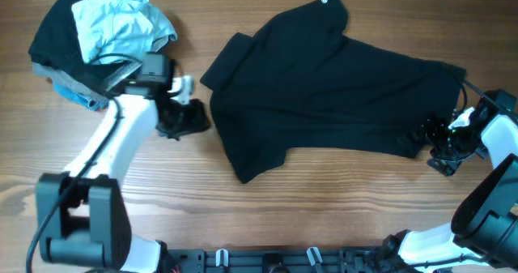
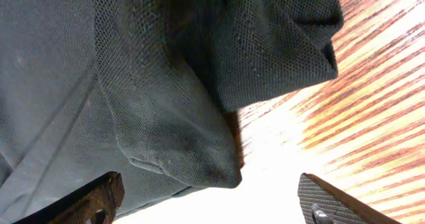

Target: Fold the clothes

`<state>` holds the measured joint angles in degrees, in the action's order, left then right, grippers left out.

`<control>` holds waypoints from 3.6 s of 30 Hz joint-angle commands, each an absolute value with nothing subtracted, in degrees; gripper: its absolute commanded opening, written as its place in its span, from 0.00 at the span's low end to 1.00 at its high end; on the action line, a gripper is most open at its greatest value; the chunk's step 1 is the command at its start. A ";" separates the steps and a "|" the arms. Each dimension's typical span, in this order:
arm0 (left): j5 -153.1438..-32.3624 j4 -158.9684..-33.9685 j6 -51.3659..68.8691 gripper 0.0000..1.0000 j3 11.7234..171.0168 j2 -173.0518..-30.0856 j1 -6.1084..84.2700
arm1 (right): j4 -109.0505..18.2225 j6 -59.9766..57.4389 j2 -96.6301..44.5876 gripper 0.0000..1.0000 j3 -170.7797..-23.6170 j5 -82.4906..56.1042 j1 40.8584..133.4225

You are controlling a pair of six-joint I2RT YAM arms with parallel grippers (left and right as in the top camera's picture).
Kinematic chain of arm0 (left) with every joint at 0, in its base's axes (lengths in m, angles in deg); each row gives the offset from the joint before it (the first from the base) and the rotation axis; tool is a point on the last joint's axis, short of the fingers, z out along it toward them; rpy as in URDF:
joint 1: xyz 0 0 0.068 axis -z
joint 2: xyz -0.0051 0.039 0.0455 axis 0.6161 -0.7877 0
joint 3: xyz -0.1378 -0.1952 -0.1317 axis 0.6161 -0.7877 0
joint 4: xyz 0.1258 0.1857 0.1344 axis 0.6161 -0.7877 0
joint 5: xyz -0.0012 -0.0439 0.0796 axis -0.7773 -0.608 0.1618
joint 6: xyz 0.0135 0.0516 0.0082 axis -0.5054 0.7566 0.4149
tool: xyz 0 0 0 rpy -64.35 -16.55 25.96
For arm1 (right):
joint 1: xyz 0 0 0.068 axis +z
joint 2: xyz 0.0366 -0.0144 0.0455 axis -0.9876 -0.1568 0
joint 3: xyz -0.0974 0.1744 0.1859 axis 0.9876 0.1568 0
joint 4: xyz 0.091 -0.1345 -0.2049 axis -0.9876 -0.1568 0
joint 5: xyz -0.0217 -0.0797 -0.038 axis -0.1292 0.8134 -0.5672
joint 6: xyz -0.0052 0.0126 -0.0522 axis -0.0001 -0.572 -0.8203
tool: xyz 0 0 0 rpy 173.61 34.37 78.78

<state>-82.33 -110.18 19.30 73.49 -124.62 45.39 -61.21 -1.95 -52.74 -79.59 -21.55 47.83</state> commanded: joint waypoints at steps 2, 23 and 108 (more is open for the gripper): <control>-82.70 -106.75 20.57 0.68 72.14 -129.53 52.75 | -60.83 -1.86 -51.76 0.91 -80.44 -20.42 47.70; -71.18 -111.95 12.24 0.04 72.27 -136.75 55.70 | -60.72 -1.73 -51.76 0.91 -80.42 -20.61 47.70; -80.38 -89.46 23.80 0.47 72.25 -132.64 60.82 | -74.74 -0.02 -67.54 0.65 -93.62 -9.60 56.66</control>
<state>-82.74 -89.59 22.64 72.29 -129.27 60.64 -76.29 -0.37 -68.26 -97.12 -10.60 55.70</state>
